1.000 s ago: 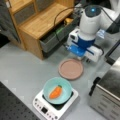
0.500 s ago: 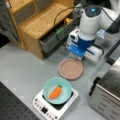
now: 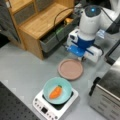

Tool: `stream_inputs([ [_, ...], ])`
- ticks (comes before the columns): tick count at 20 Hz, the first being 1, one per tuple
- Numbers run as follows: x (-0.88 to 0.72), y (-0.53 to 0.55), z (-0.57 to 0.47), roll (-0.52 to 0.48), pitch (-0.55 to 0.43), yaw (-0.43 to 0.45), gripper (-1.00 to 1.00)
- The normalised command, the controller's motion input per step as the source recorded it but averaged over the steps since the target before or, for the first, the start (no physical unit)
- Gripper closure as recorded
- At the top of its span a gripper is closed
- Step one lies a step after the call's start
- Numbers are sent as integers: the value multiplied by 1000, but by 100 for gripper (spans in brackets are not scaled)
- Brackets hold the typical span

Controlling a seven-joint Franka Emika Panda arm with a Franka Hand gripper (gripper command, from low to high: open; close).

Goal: Pick up the pan. Place the pan on the table. Pick up the bowl. Place the bowl on the stove.

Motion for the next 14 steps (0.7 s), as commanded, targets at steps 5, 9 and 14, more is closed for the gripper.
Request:
stream_inputs([
  [5,215,-23,441,47,105,-35,100],
  [9,277,25,632,64,231,-61,100],
  [14,383,74,317,93,287,-80,100],
])
